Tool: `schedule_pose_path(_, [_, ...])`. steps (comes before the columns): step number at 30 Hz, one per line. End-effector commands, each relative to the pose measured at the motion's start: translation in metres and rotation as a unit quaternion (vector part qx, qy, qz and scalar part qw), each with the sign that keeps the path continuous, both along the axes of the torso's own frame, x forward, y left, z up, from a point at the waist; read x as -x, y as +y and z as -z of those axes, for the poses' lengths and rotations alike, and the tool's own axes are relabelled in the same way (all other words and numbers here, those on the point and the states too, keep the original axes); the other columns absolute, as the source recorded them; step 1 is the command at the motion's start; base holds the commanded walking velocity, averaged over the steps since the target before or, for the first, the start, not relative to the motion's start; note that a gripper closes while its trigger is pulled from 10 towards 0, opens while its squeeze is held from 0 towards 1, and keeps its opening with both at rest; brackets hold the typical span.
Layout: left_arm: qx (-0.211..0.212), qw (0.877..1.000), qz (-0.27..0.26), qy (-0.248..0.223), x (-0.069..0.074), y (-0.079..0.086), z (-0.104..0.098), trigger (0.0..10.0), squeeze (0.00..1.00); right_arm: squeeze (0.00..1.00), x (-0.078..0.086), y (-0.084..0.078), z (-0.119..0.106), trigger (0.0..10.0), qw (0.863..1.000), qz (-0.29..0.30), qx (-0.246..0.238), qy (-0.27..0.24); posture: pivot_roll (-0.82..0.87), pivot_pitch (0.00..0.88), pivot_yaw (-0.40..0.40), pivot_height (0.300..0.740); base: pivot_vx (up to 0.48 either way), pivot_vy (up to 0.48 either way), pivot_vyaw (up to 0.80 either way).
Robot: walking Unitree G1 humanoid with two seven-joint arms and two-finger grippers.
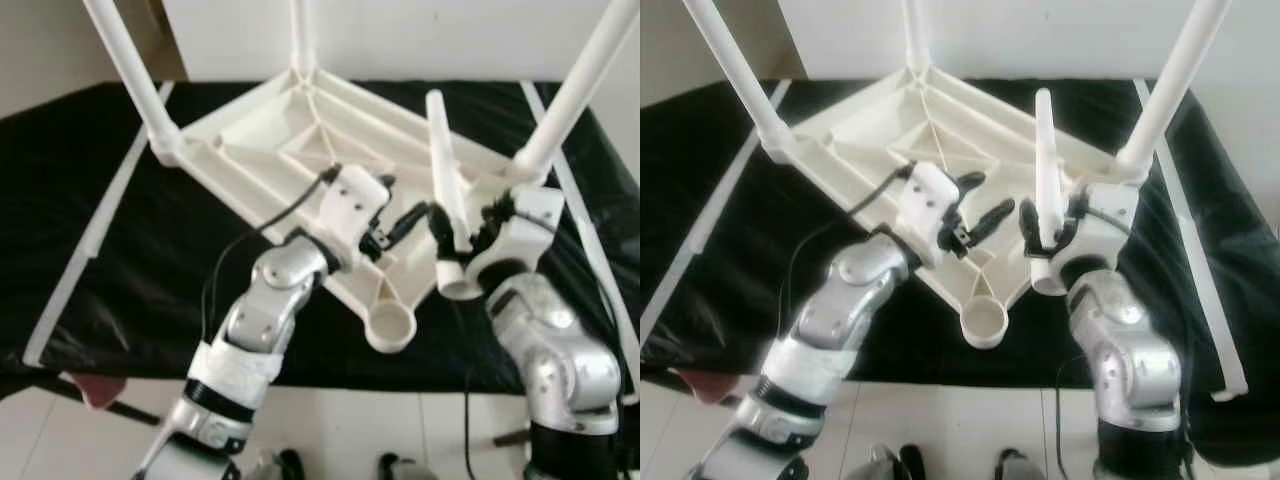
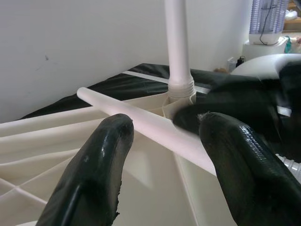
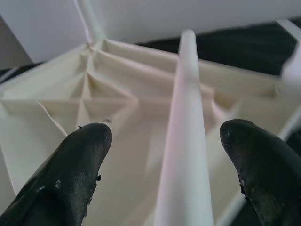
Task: Building children table
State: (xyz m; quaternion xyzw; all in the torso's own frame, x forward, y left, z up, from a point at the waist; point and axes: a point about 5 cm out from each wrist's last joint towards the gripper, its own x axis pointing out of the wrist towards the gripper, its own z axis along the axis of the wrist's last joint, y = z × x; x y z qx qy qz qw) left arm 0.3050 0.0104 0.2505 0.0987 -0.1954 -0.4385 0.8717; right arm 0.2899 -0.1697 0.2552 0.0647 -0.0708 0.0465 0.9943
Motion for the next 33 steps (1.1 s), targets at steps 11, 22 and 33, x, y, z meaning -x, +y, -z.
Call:
schedule_pose_path(11, [-0.014,1.000,0.012,0.009,0.001,-0.004,0.004,10.0,0.00,0.00,-0.020,0.000,-0.008,10.0,0.996,0.029,0.021,0.080,-0.16,0.221,0.028,0.740,0.000,0.000,0.00])
schedule_pose_path(22, [-0.012,1.000,0.011,0.007,0.002,-0.006,0.003,10.0,0.00,0.00,-0.046,0.006,0.008,10.0,0.972,0.065,0.023,0.225,-0.15,0.228,0.021,0.740,0.000,0.000,0.00])
schedule_pose_path(33, [-0.009,1.000,0.007,0.009,0.003,-0.005,0.004,10.0,0.00,0.00,-0.054,0.032,0.026,10.0,0.947,0.026,0.022,0.319,-0.15,0.223,0.013,0.740,0.000,0.000,0.00])
